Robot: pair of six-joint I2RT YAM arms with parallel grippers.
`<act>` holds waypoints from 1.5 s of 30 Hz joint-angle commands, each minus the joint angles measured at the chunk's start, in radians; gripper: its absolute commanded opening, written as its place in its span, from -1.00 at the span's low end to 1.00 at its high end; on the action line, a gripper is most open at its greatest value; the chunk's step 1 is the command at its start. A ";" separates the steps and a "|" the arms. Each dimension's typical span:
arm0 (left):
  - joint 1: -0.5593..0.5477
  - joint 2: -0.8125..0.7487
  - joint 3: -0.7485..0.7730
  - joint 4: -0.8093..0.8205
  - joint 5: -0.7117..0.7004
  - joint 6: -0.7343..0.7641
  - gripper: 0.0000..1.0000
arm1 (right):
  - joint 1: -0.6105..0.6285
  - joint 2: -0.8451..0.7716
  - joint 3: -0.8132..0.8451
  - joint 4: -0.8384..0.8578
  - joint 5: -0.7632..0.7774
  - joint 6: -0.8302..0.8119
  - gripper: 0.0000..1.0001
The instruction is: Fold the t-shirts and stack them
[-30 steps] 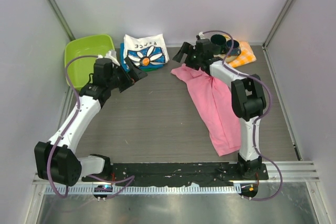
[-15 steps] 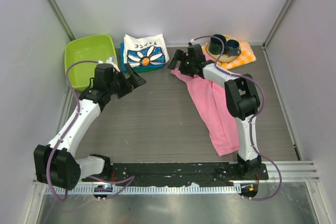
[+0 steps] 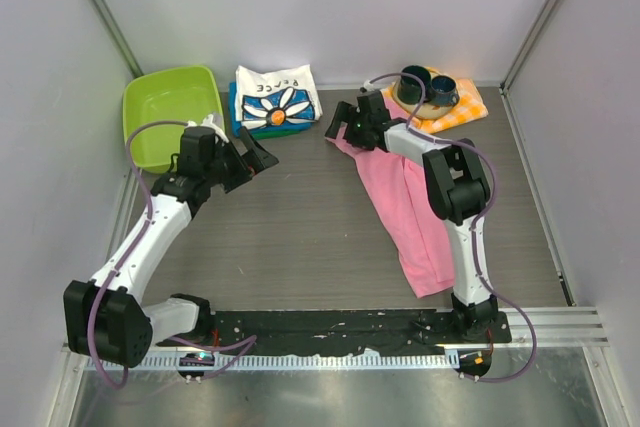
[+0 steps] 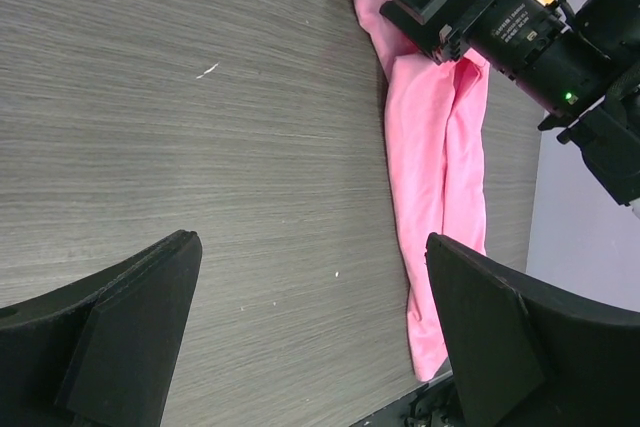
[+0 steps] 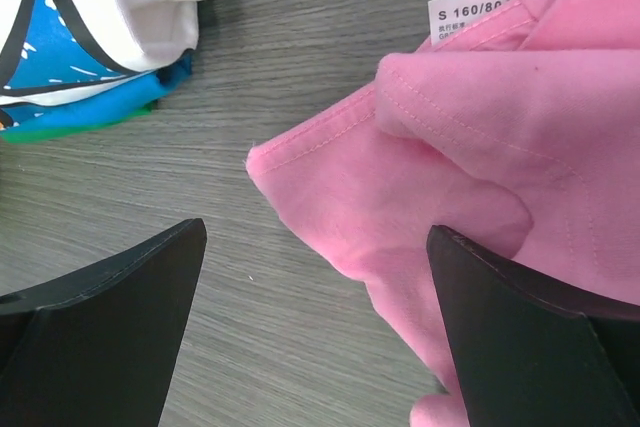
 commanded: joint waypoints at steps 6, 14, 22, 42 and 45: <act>0.003 -0.037 -0.008 0.018 0.014 0.000 1.00 | 0.008 0.197 0.148 -0.028 -0.008 0.039 0.99; 0.003 -0.034 -0.003 0.002 0.009 0.016 1.00 | 0.009 0.425 0.491 -0.084 -0.043 0.168 1.00; 0.002 -0.020 -0.022 0.027 0.043 -0.001 0.99 | 0.002 0.486 0.690 -0.010 -0.019 0.225 0.99; -0.420 0.165 -0.111 0.589 0.047 -0.254 1.00 | -0.012 -0.784 -0.086 -0.252 0.553 -0.208 0.99; -0.521 0.366 -0.017 0.727 0.051 -0.302 1.00 | -0.020 -0.942 -0.207 -0.361 0.632 -0.161 0.99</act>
